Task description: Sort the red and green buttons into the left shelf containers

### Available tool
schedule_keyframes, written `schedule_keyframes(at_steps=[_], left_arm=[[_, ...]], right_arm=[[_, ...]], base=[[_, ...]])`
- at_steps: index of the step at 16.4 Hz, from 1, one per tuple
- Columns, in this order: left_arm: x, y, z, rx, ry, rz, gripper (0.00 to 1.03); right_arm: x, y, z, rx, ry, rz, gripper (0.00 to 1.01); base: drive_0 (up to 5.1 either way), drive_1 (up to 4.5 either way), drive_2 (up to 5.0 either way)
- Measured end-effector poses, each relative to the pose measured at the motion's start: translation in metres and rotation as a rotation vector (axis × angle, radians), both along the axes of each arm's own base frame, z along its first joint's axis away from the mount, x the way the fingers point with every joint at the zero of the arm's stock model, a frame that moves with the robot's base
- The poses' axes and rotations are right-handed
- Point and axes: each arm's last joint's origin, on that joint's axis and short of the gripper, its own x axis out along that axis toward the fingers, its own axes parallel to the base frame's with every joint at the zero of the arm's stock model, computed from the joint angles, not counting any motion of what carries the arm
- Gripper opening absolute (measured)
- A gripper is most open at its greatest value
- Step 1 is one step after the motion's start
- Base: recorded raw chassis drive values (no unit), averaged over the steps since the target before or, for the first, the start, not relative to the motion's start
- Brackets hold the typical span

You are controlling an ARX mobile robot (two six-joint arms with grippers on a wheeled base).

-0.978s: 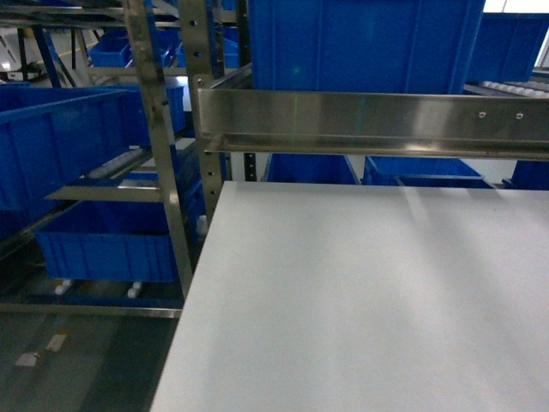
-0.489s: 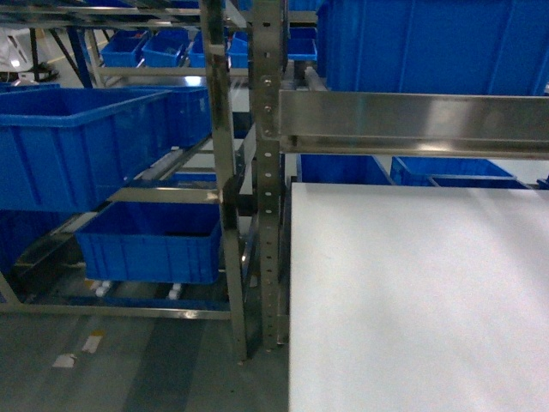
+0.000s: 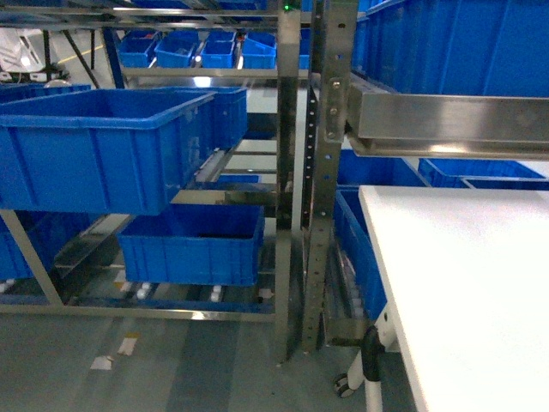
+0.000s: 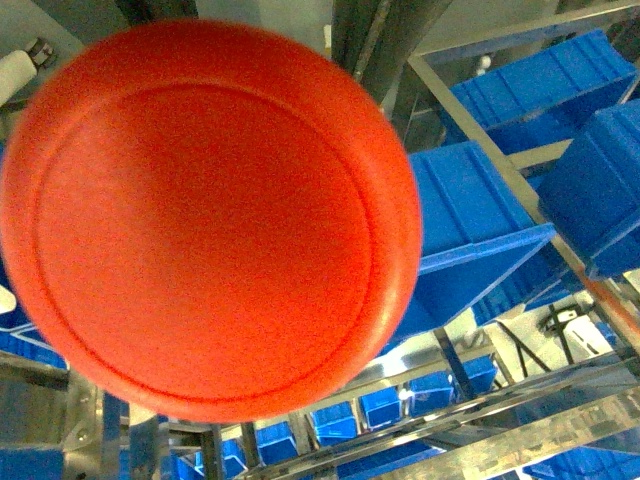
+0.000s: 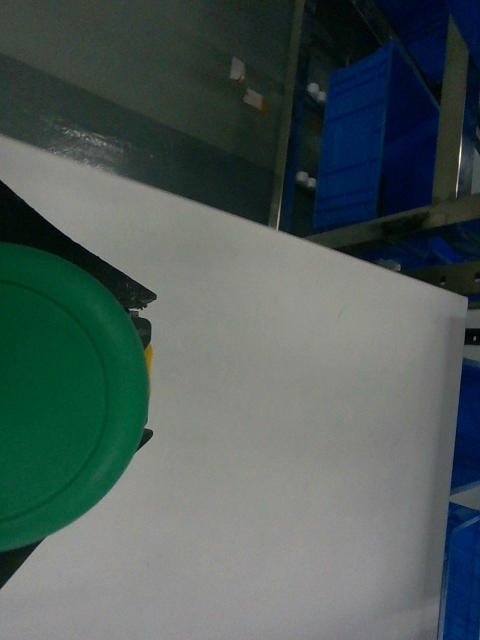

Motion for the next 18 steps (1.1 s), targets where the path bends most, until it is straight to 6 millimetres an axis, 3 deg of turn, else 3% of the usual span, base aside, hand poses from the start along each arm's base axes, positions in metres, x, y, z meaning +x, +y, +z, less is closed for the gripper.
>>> schedule_keyframes(at_steps=[18], left_arm=[[0.0,0.0,-0.0001,0.0,0.001,-0.002,0.26]], right_arm=[[0.0,0.0,0.0002,0.0,-0.002,0.0,0.26]], base=[[-4.9,2.41,2.4]])
